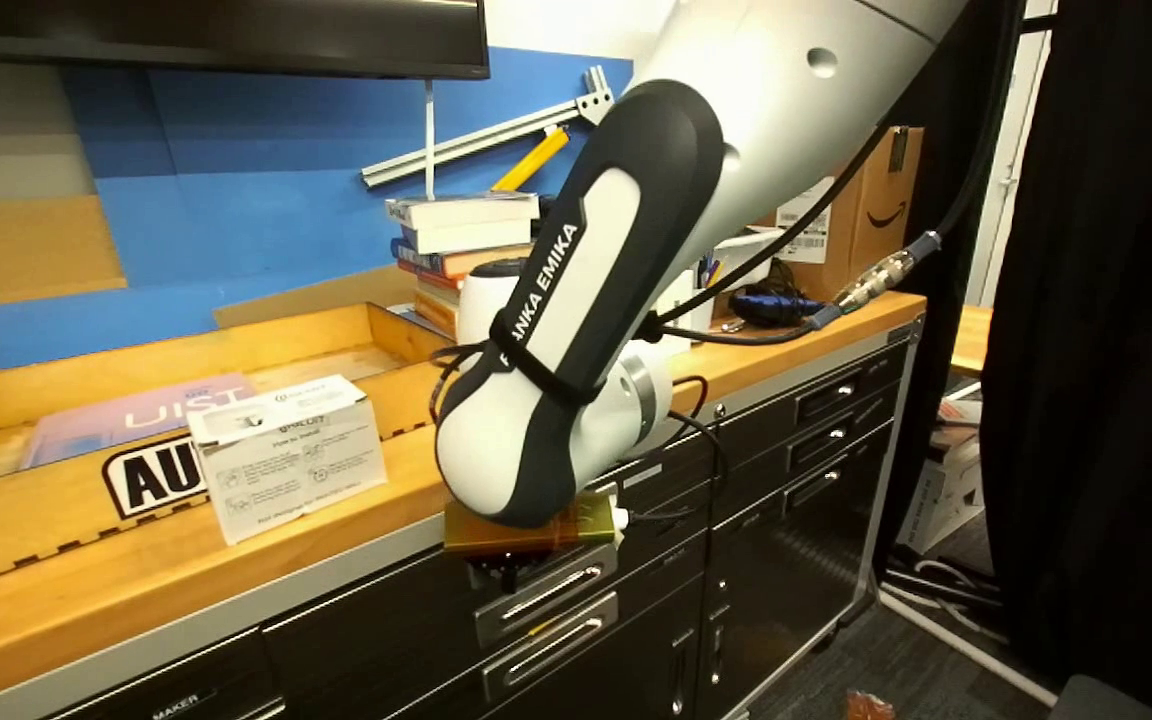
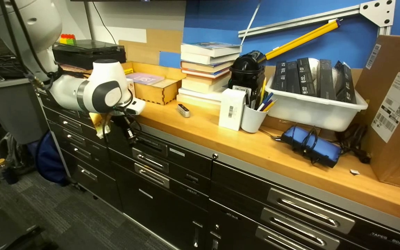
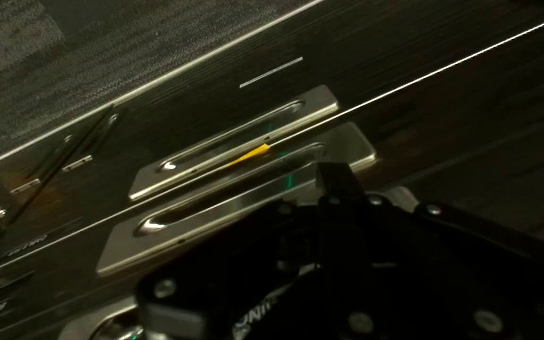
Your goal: Place the blue block inside the open drawer then close the drawer
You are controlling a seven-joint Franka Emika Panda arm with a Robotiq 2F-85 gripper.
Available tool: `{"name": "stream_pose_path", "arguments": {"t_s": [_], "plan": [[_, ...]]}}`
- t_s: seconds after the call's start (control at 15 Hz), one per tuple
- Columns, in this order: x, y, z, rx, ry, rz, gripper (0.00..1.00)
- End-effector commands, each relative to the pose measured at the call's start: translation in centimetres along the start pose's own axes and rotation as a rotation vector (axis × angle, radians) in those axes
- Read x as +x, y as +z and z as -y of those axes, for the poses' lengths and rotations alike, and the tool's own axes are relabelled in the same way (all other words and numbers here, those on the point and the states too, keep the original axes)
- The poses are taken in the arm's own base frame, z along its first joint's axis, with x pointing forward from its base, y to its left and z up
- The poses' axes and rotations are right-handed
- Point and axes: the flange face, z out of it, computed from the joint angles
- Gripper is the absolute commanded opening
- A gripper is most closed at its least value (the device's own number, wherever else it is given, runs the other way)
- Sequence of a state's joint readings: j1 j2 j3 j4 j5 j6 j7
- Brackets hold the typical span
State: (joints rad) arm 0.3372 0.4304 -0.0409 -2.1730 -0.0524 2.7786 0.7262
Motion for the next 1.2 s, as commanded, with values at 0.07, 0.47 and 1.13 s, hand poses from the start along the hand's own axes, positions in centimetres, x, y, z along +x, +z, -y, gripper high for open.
{"name": "stream_pose_path", "arguments": {"t_s": [0.07, 0.47, 1.13], "plan": [[-0.7, -3.8, 1.1, -0.002, -0.014, -0.030, 0.27], [-3.9, -13.1, 1.1, 0.069, -0.192, 0.315, 0.58], [-4.0, -25.6, 0.1, 0.014, -0.286, 0.502, 1.00]]}}
